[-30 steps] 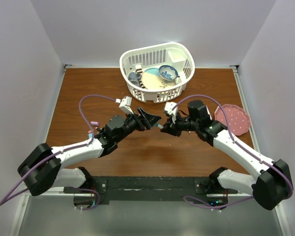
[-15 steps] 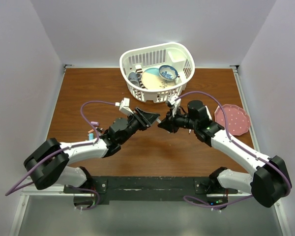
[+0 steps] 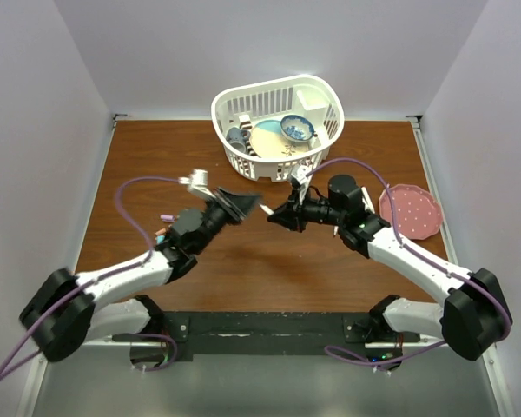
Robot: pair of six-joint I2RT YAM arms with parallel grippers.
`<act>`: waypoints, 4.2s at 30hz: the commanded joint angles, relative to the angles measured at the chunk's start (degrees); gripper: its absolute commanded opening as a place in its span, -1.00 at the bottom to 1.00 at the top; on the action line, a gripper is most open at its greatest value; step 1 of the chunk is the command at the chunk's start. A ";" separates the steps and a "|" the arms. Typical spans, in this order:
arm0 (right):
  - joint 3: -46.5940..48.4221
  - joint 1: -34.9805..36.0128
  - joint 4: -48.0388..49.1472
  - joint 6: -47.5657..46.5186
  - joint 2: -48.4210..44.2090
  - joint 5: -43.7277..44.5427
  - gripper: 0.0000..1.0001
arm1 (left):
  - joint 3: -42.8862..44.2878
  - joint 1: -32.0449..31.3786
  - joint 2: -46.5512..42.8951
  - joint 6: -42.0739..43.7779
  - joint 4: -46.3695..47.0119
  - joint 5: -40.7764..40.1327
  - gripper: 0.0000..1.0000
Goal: Open the pen caps
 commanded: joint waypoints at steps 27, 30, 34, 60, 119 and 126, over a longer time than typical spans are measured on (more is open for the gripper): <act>13.99 -16.35 -42.58 -30.71 10.18 12.72 -1.00 | -1.82 28.99 -1.33 11.44 -43.84 0.62 -0.95; 14.87 -18.37 -43.90 -30.45 11.60 12.81 -1.00 | -0.59 28.99 3.42 12.32 -44.11 -1.14 -0.85; 14.78 -19.34 -43.64 -29.84 12.56 13.77 -1.00 | 0.55 28.99 7.30 12.94 -43.05 -2.37 -0.55; 14.07 -30.95 -36.96 -19.73 20.38 28.02 -0.75 | -1.81 28.90 -13.16 25.41 -33.22 10.87 0.23; 18.65 -31.21 -60.08 -46.45 10.55 -12.85 0.05 | 28.25 7.89 32.10 51.88 -50.00 -5.36 -0.71; 16.72 -31.21 -67.06 -56.17 9.58 -22.14 0.16 | 22.10 6.66 22.97 47.40 -50.79 3.90 -1.00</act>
